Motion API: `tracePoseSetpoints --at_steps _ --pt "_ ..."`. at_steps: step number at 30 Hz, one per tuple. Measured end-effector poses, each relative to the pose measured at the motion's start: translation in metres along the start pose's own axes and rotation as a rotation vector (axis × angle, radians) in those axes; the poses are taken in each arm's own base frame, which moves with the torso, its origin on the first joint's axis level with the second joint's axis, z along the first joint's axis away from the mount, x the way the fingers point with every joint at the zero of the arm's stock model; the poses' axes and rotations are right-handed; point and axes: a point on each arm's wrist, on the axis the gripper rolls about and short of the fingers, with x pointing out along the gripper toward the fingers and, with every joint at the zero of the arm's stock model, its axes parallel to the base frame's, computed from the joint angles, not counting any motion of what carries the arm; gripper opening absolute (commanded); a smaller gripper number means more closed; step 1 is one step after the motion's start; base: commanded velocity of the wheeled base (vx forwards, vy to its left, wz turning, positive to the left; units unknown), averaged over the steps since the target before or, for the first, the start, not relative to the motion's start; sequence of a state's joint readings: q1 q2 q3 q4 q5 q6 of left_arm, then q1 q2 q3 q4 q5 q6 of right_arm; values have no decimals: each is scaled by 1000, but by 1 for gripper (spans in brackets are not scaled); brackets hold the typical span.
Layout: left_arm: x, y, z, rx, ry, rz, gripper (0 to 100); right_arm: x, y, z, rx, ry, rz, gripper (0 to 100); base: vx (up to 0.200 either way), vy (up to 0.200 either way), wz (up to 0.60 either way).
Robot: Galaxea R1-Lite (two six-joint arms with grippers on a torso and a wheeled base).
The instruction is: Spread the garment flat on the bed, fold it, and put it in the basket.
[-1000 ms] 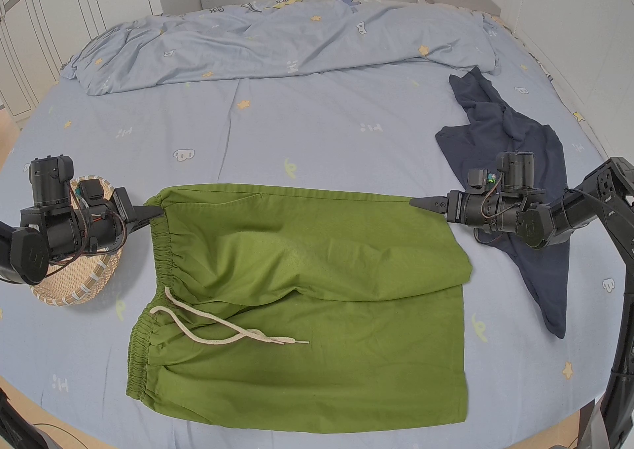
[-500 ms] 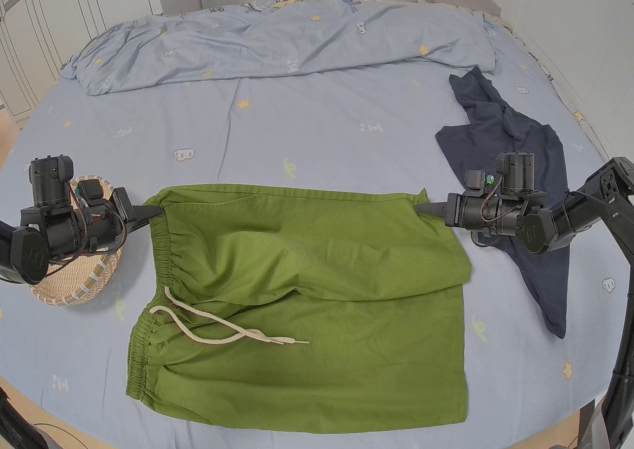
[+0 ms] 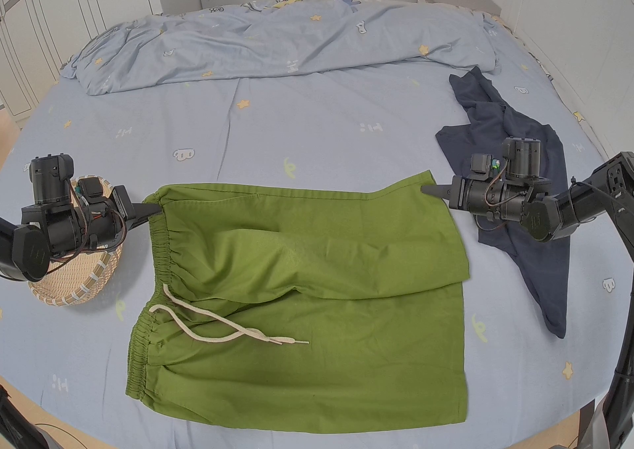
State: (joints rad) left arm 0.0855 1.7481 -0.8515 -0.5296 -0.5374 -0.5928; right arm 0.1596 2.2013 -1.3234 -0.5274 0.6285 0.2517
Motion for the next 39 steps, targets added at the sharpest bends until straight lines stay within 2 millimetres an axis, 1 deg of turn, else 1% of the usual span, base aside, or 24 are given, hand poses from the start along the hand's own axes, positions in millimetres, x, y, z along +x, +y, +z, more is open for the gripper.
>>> tracePoseSetpoints --at_steps 5,8,13,15,18,20,23,30,34,39 --pt "2 2 7 32 -19 3 0 2 7 15 22 40 -34 0 0 0 0" --pt "3 5 14 47 -34 6 0 1 16 31 9 45 -73 0 0 0 0" --pt "6 8 23 65 -55 9 0 2 34 57 -73 -2 -228 0 0 0 0" --pt "7 10 26 78 -62 15 0 3 43 65 -108 -17 -262 0 0 0 0" --pt "8 18 30 98 -73 29 0 8 59 72 -146 -35 -254 0 0 0 0" --pt "8 23 33 96 -79 40 0 11 66 76 -161 -49 -243 0 0 0 0" --pt "9 28 36 92 -88 51 0 14 72 80 -174 -66 -247 0 0 0 0" --pt "14 32 36 88 -82 55 0 20 83 85 -195 -95 -239 0 0 0 0" --pt "15 33 36 88 -87 69 0 24 84 85 -201 -101 -236 0 0 0 0" --pt "16 34 36 95 -96 82 0 35 75 85 -210 -119 -279 0 0 0 0"
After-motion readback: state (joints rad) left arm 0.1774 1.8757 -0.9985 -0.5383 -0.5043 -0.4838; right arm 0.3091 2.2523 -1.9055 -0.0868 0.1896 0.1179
